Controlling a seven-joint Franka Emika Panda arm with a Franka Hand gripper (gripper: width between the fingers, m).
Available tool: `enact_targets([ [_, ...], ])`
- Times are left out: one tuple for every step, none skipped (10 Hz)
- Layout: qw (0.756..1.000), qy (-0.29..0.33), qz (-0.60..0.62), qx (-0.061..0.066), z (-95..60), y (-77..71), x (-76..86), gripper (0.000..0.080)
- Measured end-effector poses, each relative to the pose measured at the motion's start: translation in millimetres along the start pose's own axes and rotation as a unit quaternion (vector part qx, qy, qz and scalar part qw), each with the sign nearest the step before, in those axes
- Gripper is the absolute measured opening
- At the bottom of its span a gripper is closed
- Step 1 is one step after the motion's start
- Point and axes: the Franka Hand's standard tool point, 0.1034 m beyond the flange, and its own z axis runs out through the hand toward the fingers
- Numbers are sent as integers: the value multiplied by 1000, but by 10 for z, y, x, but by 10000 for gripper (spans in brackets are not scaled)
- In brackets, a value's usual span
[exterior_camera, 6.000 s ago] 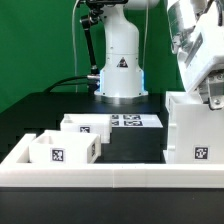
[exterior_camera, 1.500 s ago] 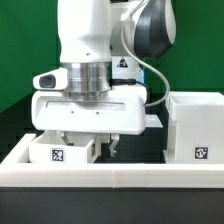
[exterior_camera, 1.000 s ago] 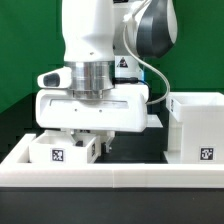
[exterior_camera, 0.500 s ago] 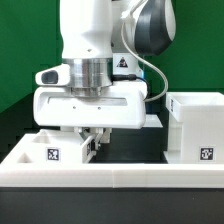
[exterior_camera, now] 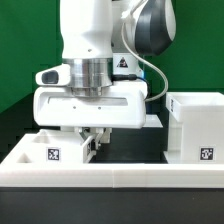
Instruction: Assemble drawer
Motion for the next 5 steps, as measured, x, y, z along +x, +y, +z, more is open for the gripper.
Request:
enact_targets([
  [999,-6,-48,6,-55,-2,-10,41],
  [997,-7,-78,11,-113,-4,-6,41],
  [997,-7,-72,10,-100,1,-8,41],
  [996,-8,-94,10,-88,7,-15,41],
  [990,-8,-143,9,-86,10,-19,41],
])
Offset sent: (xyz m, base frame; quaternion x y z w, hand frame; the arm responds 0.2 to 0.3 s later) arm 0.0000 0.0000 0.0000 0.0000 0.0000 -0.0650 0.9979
